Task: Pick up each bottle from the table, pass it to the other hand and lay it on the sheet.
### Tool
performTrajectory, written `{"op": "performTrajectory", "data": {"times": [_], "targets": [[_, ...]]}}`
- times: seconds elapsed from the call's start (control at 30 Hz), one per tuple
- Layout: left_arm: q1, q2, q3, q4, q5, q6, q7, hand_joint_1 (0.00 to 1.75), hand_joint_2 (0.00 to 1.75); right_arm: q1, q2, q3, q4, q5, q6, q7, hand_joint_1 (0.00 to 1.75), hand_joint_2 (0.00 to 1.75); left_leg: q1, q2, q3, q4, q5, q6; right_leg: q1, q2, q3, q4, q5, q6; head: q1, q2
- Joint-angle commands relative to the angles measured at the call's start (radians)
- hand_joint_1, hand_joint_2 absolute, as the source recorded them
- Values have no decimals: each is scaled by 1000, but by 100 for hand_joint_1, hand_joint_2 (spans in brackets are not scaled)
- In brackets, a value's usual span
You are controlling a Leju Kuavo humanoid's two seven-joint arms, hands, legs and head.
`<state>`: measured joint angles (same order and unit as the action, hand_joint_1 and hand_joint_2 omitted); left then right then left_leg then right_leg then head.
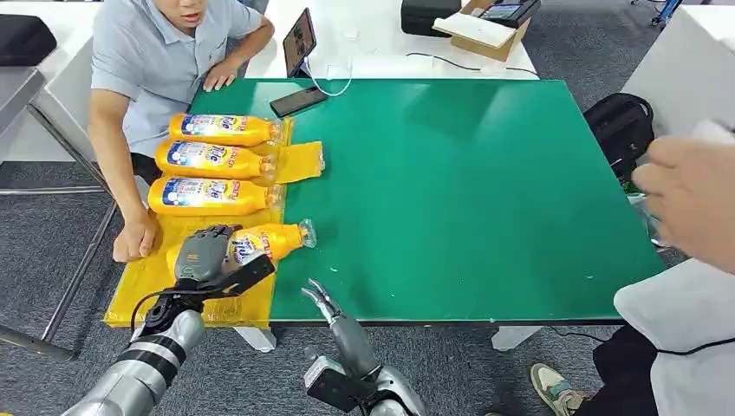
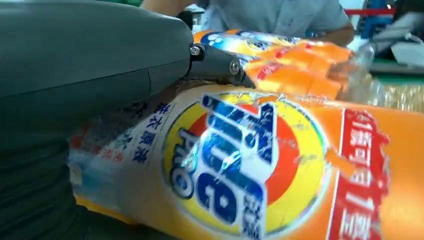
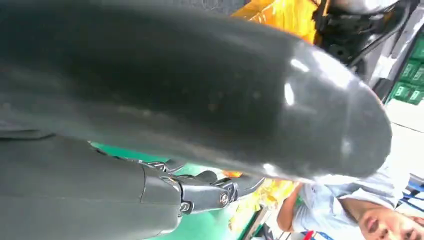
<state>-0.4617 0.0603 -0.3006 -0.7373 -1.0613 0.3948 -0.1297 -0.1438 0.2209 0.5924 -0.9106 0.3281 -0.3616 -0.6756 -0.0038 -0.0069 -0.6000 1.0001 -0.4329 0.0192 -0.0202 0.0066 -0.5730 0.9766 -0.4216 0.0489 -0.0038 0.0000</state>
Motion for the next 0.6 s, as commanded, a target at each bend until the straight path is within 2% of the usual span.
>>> {"op": "performTrajectory", "data": {"times": [0.03, 0.1, 0.27, 0.33, 0.37, 0.4, 0.5, 0.57, 0.6], "targets": [[-26, -17, 14, 71, 186, -179, -148, 0, 175, -30, -5, 23, 82, -22, 12, -9, 0, 0, 1, 1, 2, 0, 0, -1, 2, 0, 2, -1, 0, -2, 0, 0], [26, -16, 40, -24, 327, -260, -215, 0, 175, -28, -4, 18, 87, -31, 9, -22, 0, 0, 1, 1, 3, -1, 0, -2, 2, -1, 4, -1, 0, -2, 0, 0], [182, -11, 63, -321, 655, -401, -265, 0, 175, -15, -11, -2, 69, -49, 4, -21, 0, 0, 0, -1, 4, -2, -1, -1, 0, 0, 5, -1, -1, -1, 0, 0], [214, -14, 78, -402, 722, -373, -262, 0, 175, -10, -12, -12, 65, -48, -1, -16, 0, 0, 1, 2, 4, -1, -2, -1, 1, 1, 6, -2, -1, -2, 0, 0], [223, -26, 88, -433, 724, -311, -271, 0, 175, -7, -14, -17, 61, -46, -5, -13, 0, 0, 1, 2, 3, 0, -2, -1, 1, 2, 4, -1, -1, -2, 0, 0], [236, -51, 107, -479, 727, -229, -300, 0, 175, -3, -16, -21, 56, -45, -6, -12, 0, 0, 2, 3, 4, 0, -3, -2, 2, 2, 5, -1, -2, -2, 0, 0], [299, -116, 147, -641, 878, -157, -381, 0, 175, 9, -18, -31, 17, -51, -29, -23, 0, 0, 1, -1, 1, 0, -1, -2, 1, -2, 2, -1, -2, -3, 0, 0], [361, -165, 174, -766, 1068, -182, -410, 0, 175, 33, -37, -35, -86, -70, -103, -23, 0, 0, 1, -1, -2, 1, -1, -1, 1, -2, -1, 0, -2, -2, 0, 0], [407, -188, 171, -845, 1167, -196, -408, 0, 175, 56, -49, -44, -175, -86, -175, -23, 0, 0, 1, -2, -2, 2, -2, -1, 1, -3, 0, 0, -3, -2, 0, 0]]}}
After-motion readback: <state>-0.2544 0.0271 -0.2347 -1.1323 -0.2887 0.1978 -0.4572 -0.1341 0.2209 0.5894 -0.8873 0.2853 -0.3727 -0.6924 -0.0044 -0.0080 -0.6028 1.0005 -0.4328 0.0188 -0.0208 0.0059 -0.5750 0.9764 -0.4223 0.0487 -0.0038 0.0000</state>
